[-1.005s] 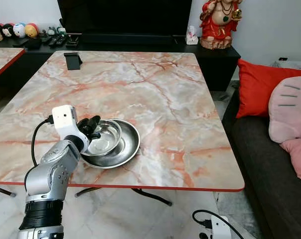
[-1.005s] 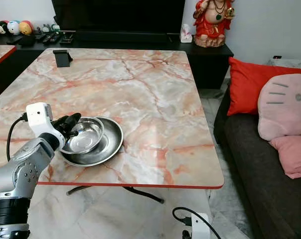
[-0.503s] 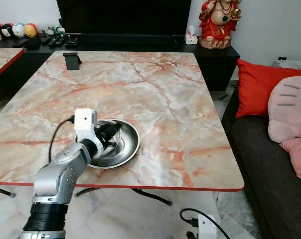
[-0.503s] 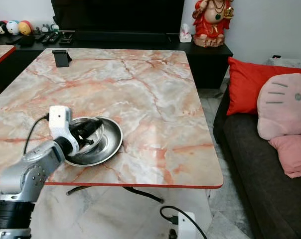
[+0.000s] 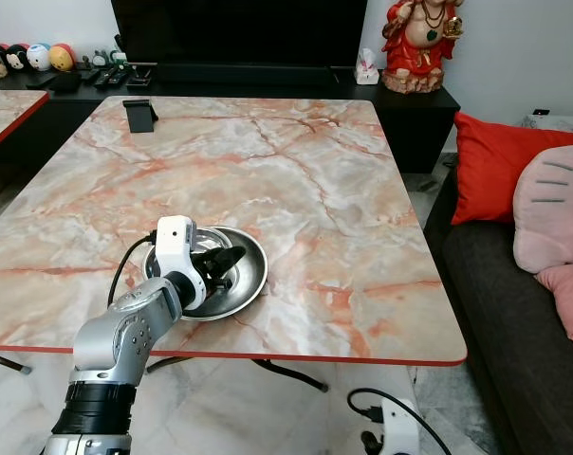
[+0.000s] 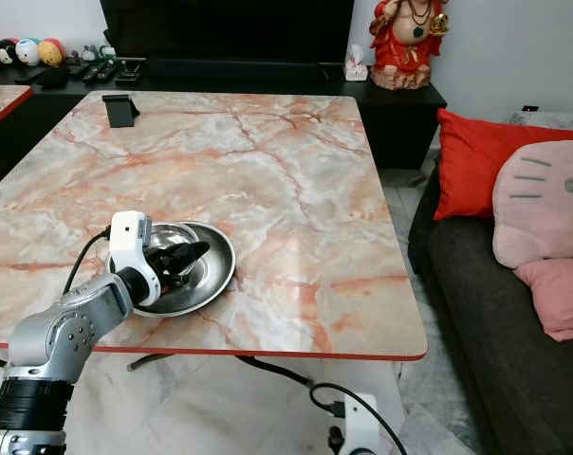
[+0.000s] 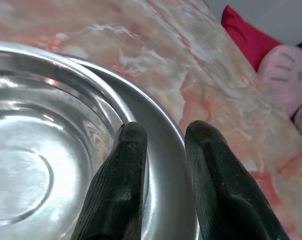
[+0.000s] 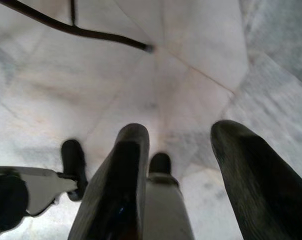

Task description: Setting the table

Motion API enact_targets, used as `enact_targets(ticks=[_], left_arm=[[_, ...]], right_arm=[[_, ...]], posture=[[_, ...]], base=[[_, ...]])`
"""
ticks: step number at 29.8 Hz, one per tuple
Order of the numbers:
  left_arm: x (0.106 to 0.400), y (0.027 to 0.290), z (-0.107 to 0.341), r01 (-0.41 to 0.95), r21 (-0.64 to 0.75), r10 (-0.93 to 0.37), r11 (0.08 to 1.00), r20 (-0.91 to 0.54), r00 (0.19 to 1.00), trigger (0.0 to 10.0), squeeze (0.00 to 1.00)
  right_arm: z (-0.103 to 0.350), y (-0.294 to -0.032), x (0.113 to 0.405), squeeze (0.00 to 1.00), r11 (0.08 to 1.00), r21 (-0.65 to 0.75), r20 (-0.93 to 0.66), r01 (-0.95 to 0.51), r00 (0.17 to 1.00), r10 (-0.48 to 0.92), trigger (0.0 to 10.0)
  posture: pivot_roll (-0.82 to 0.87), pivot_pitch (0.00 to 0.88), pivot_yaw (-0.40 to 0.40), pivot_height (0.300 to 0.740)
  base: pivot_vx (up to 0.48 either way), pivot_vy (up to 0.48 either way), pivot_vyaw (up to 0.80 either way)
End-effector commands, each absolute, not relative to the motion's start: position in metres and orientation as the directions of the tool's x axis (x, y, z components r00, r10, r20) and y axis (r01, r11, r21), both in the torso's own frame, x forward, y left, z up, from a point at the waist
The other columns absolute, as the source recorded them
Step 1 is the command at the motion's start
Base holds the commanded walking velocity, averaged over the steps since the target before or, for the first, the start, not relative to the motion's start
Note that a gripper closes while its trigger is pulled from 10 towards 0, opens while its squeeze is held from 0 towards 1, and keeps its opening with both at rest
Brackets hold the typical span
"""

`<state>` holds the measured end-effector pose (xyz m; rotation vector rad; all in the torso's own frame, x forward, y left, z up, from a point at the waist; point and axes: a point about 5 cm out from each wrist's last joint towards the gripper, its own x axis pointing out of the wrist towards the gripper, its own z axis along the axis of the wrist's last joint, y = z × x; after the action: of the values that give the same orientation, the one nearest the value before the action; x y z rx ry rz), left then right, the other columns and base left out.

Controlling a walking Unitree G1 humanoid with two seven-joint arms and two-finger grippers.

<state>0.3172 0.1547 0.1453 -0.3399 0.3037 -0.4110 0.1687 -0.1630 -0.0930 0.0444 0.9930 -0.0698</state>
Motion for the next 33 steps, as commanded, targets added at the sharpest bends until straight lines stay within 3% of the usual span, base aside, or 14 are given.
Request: enact_targets(ticks=[1,22,33], left_arm=[[0.321,0.153,0.149,0.335,-0.384,-0.437,0.861,-0.219,0.872,10.0,0.00],[0.330,0.152,0.144,0.272,-0.440,-0.419,0.856,-0.281,0.864,10.0,0.00],[0.330,0.147,0.146,0.278,-0.472,-0.440,0.837,-0.277,0.854,10.0,0.00]], right_arm=[[-0.093,-0.162,0.168,0.00,0.996,0.016,-0.837,0.087,0.547,-0.034,10.0],[-0.086,-0.161,0.186,0.00,0.996,0.025,-0.829,0.081,0.559,-0.024,10.0],[-0.092,-0.179,0.168,0.00,0.995,0.022,-0.833,0.097,0.552,-0.035,10.0]], posture=[[0.06,0.000,-0.010,0.740],[0.06,0.000,-0.012,0.740],[0.06,0.000,-0.013,0.740]], base=[[0.000,0.000,0.00],[0.000,0.000,0.00],[0.000,0.000,0.00]])
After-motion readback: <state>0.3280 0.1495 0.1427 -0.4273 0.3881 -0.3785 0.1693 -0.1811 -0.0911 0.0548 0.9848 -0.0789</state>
